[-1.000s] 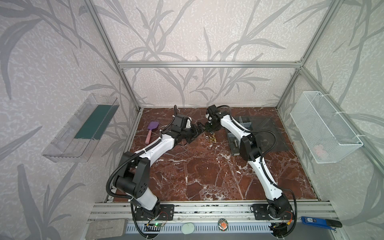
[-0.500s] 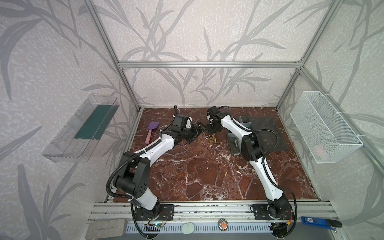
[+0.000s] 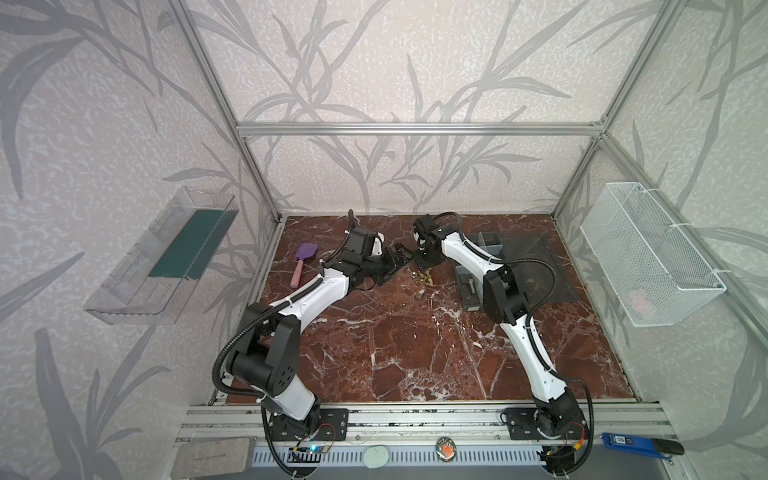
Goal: Sort the screws and nuts into containers
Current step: 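Close the right gripper on the silver hex nut and lift it, then carry the silver hex nut over the organizer compartment with the right gripper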
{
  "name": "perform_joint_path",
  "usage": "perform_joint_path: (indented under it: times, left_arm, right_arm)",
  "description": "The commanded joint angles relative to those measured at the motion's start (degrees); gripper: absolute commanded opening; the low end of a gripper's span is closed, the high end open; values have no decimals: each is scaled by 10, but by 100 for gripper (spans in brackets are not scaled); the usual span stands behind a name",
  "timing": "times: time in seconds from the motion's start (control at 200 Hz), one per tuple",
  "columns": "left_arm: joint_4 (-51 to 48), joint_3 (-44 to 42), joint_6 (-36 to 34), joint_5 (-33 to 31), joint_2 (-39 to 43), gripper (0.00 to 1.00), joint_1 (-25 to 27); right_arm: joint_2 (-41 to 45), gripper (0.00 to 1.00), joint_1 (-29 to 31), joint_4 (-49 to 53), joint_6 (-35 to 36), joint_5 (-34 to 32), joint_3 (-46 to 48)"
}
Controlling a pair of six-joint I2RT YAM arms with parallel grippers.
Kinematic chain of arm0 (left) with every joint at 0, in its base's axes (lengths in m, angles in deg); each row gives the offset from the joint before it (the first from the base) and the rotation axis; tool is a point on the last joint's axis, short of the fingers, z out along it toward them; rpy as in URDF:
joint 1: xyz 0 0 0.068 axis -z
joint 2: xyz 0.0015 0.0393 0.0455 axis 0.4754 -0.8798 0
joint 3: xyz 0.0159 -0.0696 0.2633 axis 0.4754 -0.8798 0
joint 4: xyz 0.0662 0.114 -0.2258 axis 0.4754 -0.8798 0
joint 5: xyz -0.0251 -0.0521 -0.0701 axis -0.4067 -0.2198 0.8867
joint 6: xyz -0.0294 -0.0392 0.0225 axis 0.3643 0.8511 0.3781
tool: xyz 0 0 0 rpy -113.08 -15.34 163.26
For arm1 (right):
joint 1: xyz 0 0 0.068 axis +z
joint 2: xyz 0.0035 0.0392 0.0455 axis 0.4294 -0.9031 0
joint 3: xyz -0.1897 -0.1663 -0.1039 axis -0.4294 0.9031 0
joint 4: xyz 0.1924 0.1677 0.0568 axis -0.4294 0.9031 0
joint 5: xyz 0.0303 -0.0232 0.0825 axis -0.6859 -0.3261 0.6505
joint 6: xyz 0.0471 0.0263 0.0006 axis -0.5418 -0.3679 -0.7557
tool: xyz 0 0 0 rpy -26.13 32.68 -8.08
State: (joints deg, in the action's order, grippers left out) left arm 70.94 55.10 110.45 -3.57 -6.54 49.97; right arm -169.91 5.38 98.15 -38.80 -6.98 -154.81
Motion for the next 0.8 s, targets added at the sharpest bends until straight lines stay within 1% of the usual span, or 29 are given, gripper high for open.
perform_joint_path:
  times: [0.0, 0.165, 0.38, 0.595, 0.795]
  left_arm:
    - [8, -1, -1, 5, 0, 99, -1]
    - [8, -2, -1, 6, 1, 99, -1]
    - [8, -5, -3, 5, 10, 99, -1]
    - [3, -8, -15, 0, 25, 99, 4]
    - [-10, -1, -38, -5, 38, 99, 18]
  right_arm:
    - [3, 28, 4, 46, 7, -11, 20]
    - [8, 22, 4, 48, 12, -19, 18]
    - [26, 16, 0, 52, 7, 1, 13]
    - [66, 16, -9, 61, 5, 2, 20]
    - [123, 16, -15, 60, 3, -5, 55]
